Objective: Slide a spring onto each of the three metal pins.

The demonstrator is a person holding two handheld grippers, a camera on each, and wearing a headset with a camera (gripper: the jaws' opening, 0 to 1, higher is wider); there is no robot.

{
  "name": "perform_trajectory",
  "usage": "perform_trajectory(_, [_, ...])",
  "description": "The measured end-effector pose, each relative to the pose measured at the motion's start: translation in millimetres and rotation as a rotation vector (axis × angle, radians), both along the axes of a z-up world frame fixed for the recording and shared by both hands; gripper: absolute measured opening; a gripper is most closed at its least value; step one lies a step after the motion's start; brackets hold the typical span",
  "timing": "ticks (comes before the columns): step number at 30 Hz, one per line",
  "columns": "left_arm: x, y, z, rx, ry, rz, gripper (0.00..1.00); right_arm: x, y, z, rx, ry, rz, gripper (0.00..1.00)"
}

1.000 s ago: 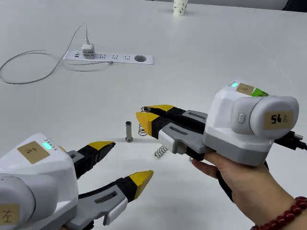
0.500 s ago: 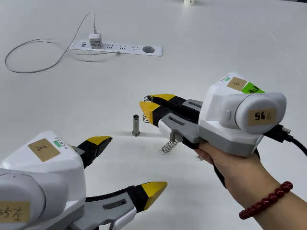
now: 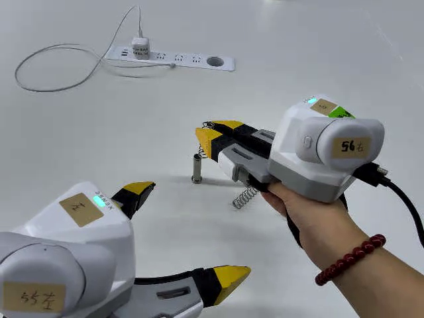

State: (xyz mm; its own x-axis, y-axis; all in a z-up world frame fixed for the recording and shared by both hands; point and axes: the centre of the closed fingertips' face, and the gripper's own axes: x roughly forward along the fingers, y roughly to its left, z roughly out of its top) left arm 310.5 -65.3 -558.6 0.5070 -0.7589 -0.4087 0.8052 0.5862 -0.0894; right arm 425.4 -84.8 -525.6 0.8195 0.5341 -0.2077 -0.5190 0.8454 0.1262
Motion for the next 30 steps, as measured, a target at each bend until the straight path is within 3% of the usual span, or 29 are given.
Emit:
perform_trajectory(16, [0.1, 2.3, -3.5, 0.003, 0.019, 0.006, 0.99, 3.9, 7.6, -7.6, -0.032, -0.004, 0.025, 0.12])
perform_trajectory(30, [0.0, 3.6, -2.5, 0.015, 0.009, 0.008, 0.98, -2.2, 9.5, -19.1, -0.126, 0.0, 0.037, 0.12])
